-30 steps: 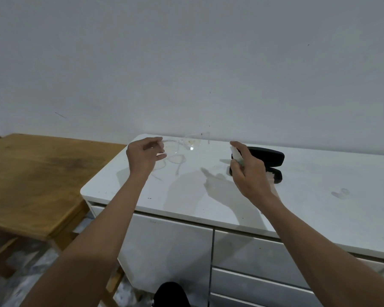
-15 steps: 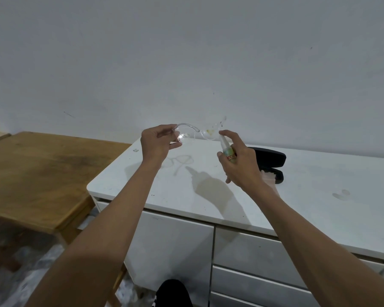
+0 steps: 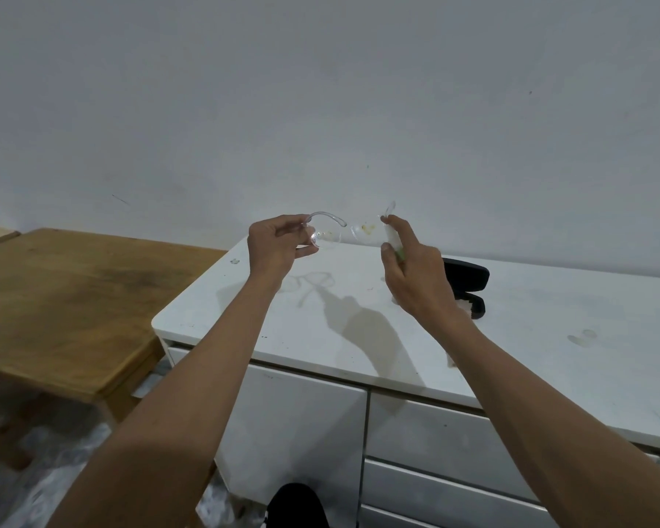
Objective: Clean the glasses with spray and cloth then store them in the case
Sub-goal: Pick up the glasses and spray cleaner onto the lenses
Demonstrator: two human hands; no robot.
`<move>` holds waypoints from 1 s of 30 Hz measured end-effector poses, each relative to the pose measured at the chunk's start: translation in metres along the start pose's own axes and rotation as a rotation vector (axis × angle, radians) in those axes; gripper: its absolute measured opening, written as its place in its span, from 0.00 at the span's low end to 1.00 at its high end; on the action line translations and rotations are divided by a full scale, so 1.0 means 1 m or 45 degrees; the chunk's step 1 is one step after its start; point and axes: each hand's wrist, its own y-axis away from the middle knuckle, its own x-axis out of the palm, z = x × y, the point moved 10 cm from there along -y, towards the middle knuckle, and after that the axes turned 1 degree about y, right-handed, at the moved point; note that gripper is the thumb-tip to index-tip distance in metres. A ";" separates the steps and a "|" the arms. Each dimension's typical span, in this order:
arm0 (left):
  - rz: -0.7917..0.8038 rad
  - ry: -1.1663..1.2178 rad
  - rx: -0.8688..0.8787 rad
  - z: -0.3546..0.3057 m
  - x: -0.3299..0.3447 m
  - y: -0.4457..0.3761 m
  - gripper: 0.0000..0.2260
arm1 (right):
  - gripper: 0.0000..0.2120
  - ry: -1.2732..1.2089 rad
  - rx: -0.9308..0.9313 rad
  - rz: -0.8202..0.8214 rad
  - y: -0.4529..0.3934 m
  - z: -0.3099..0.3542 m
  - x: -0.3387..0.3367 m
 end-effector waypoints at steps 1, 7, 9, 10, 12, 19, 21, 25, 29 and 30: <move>0.003 0.005 -0.001 -0.001 0.001 0.000 0.09 | 0.19 0.036 -0.026 -0.020 -0.001 0.004 -0.001; 0.003 -0.001 0.017 -0.007 0.002 0.000 0.09 | 0.17 0.170 -0.171 -0.114 -0.006 0.016 -0.003; 0.001 0.002 0.019 -0.009 0.001 0.000 0.09 | 0.19 0.230 -0.195 -0.127 -0.007 0.017 -0.003; 0.002 0.007 0.021 -0.009 0.001 0.000 0.09 | 0.19 0.260 -0.199 -0.134 -0.008 0.016 -0.003; 0.004 0.013 0.027 -0.010 0.002 0.000 0.09 | 0.20 0.321 -0.198 -0.156 -0.007 0.017 -0.004; 0.014 0.031 0.027 -0.011 0.007 0.005 0.07 | 0.19 0.288 -0.175 -0.135 -0.009 0.017 0.001; 0.022 0.028 0.027 -0.011 0.010 0.006 0.06 | 0.19 0.278 -0.173 -0.144 -0.009 0.017 0.002; 0.033 0.037 0.021 -0.011 0.012 0.007 0.06 | 0.19 0.268 -0.168 -0.163 -0.011 0.016 0.003; 0.032 0.040 0.010 -0.011 0.013 0.007 0.06 | 0.18 0.252 -0.150 -0.180 -0.012 0.014 0.002; 0.030 0.039 0.007 -0.011 0.013 0.007 0.06 | 0.17 0.245 -0.144 -0.180 -0.013 0.013 0.002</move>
